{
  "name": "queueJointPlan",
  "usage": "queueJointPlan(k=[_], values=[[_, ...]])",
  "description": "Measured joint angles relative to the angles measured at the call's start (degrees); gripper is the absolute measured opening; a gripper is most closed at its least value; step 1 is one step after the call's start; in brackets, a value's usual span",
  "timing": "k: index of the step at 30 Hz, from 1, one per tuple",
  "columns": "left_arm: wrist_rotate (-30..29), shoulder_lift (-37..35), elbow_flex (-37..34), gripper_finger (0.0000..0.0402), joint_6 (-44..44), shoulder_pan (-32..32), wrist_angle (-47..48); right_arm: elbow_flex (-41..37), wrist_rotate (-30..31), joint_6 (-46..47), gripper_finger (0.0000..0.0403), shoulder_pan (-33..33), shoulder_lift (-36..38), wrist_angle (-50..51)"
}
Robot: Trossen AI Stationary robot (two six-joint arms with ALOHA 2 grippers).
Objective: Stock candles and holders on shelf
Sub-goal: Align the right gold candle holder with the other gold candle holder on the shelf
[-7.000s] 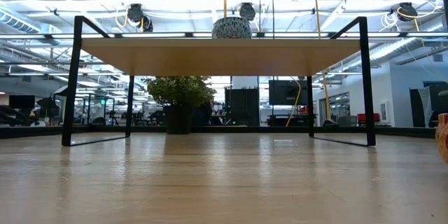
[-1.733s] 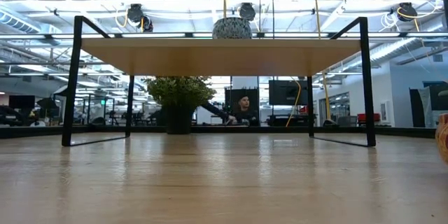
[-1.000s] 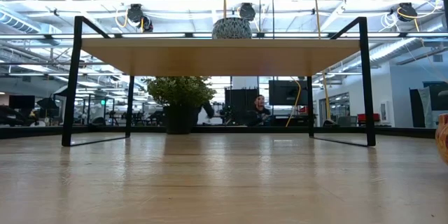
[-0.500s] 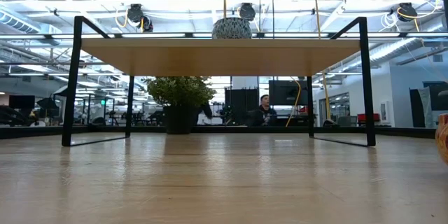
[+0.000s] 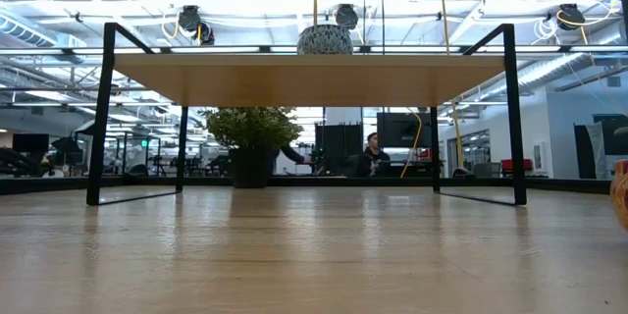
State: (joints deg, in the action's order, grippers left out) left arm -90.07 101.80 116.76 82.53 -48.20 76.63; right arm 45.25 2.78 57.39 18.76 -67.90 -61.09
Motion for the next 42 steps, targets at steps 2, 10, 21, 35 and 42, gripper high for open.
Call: queueJointPlan(k=[2,10,21,35,42], values=[[0.05,0.11,-2.14,0.0016,5.30,0.08,1.67,0.00,1.46,-2.43,0.0169,0.10,0.00,-1.51],[0.15,0.11,-7.81,0.0016,25.04,1.04,12.16,0.00,1.50,-10.79,0.0169,0.09,0.00,-1.22],[-0.01,-5.63,-16.19,0.0016,29.03,0.30,13.34,0.00,1.48,-11.74,0.0169,-0.39,-0.02,2.24],[0.10,-7.28,-16.82,0.0016,25.53,-12.21,13.28,0.00,-1.33,-8.16,0.0169,-3.85,-0.02,2.22],[0.18,-7.27,-16.82,0.0016,20.56,-17.98,2.14,0.00,-1.64,-6.58,0.0169,-5.47,-0.02,2.24]])
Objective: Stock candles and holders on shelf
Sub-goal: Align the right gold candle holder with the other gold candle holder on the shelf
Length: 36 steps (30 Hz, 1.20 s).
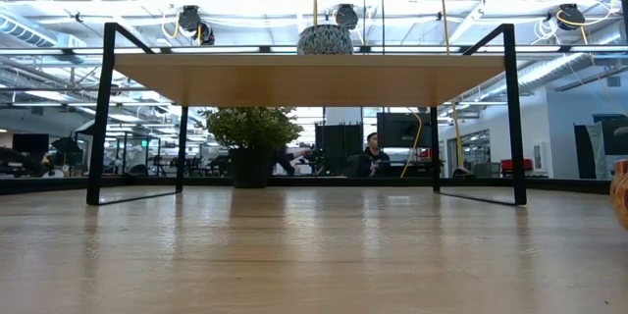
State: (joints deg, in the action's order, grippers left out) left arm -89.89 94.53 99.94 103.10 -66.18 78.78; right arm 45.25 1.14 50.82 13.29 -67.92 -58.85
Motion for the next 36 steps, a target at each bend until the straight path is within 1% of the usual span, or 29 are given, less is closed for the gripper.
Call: queueJointPlan(k=[2,4,6,9,11,13,15,17,23,26,28,30,31,33,36], values=[[2.00,-0.03,0.00,0.0016,-8.42,0.42,-8.81,0.00,-1.24,0.48,0.0169,-0.43,0.00,0.00],[7.78,0.01,0.00,0.0016,-19.92,2.23,-19.10,0.00,-2.35,0.99,0.0169,-0.74,0.00,0.04],[15.22,0.01,0.00,0.0016,-33.04,5.13,-31.53,0.00,-2.90,1.06,0.0169,-0.93,0.00,0.25],[28.59,0.01,0.00,0.0016,-56.61,10.30,-52.45,0.00,-2.92,1.23,0.0169,-0.93,0.00,0.23],[36.88,0.01,0.00,0.0016,-69.92,13.71,-64.44,0.00,-3.10,1.23,0.0169,-0.92,0.00,0.19],[41.01,0.01,0.01,0.0016,-79.95,16.53,-71.96,0.00,-4.52,1.24,0.0169,-0.78,0.00,0.14],[44.39,-0.44,0.02,0.0016,-86.93,18.71,-74.79,0.00,-5.71,1.26,0.0169,-0.43,0.00,-0.07],[47.65,-1.19,0.00,0.0016,-90.32,20.55,-74.78,0.00,-5.78,1.22,0.0169,0.28,0.00,-0.59],[64.41,-1.41,-0.01,0.0016,-93.68,27.99,-78.95,0.00,-5.77,-1.05,0.0169,3.30,0.01,-4.89],[72.77,-0.86,-1.89,0.0016,-96.52,31.32,-87.54,0.00,-5.78,-3.51,0.0169,5.28,0.63,-6.34],[78.28,-0.90,-5.31,0.0016,-98.04,33.08,-95.45,0.00,-5.85,-5.08,0.0169,6.41,1.47,-6.33],[82.29,-0.90,-9.80,0.0016,-98.08,34.88,-103.46,0.00,-5.79,-6.24,0.0169,7.32,2.21,-6.15],[83.66,-1.05,-12.29,0.0016,-97.32,35.63,-106.77,0.00,-5.69,-6.59,0.0169,7.64,2.54,-6.13],[84.36,-1.57,-17.81,0.0016,-94.15,36.73,-112.66,0.00,-5.63,-6.74,0.0169,8.04,3.23,-6.05],[82.56,-2.19,-26.43,0.0016,-89.34,37.58,-121.00,0.00,-5.57,-6.98,0.0169,8.48,4.13,-5.82]])
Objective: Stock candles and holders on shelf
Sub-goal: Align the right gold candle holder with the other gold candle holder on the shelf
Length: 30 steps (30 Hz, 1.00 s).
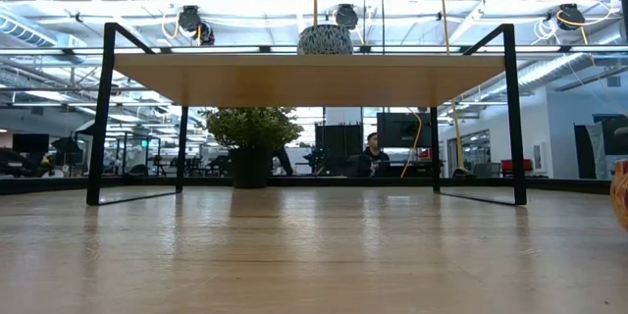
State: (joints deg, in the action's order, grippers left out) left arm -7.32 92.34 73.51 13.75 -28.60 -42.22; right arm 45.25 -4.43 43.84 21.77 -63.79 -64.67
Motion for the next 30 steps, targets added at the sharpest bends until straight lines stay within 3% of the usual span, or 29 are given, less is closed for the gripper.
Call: queueJointPlan(k=[5,10,17,24,30], values=[[-8.08,-4.32,-11.68,0.0016,3.17,0.08,-5.92,0.00,0.37,-1.17,0.0169,1.32,0.28,3.68],[-12.59,-9.09,-17.04,0.0016,3.94,0.32,-5.97,0.00,7.40,-6.96,0.0169,3.87,0.23,12.02],[-10.08,-10.56,-17.18,0.0016,3.24,2.73,-7.34,2.86,18.95,-22.53,0.0169,6.65,-0.49,20.07],[-5.86,-9.38,-17.24,0.0016,6.00,5.38,-8.89,13.71,19.33,-28.05,0.0169,6.68,-4.70,33.27],[-2.39,-9.41,-17.24,0.0016,6.79,6.90,-9.34,15.69,19.59,-26.68,0.0169,4.33,-6.57,32.69]])
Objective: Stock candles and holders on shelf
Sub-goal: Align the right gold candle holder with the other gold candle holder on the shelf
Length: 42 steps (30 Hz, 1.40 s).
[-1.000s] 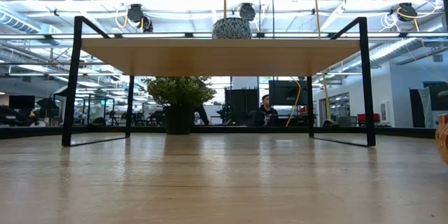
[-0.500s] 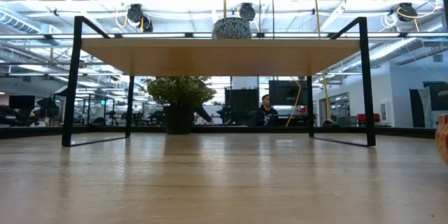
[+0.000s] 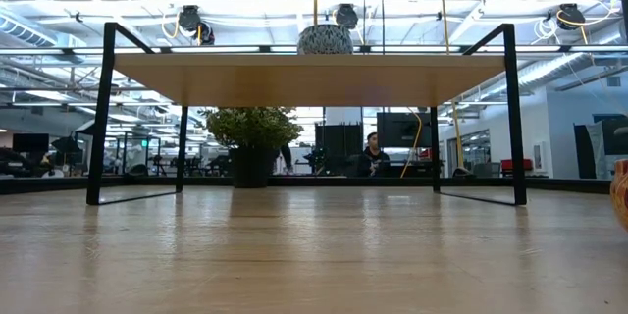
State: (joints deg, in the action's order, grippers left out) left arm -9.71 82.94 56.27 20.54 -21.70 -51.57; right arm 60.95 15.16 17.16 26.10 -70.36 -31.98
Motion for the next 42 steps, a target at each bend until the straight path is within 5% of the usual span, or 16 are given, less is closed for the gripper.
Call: queueJointPlan(k=[11,42], values=[[3.76,1.43,0.04,0.0016,2.20,1.56,-2.10,0.07,-4.97,8.60,0.0169,-5.23,-6.28,-12.55],[9.79,8.72,0.97,0.0016,10.97,5.60,-9.33,0.07,-4.42,7.22,0.0169,-6.29,-7.63,-13.54]])
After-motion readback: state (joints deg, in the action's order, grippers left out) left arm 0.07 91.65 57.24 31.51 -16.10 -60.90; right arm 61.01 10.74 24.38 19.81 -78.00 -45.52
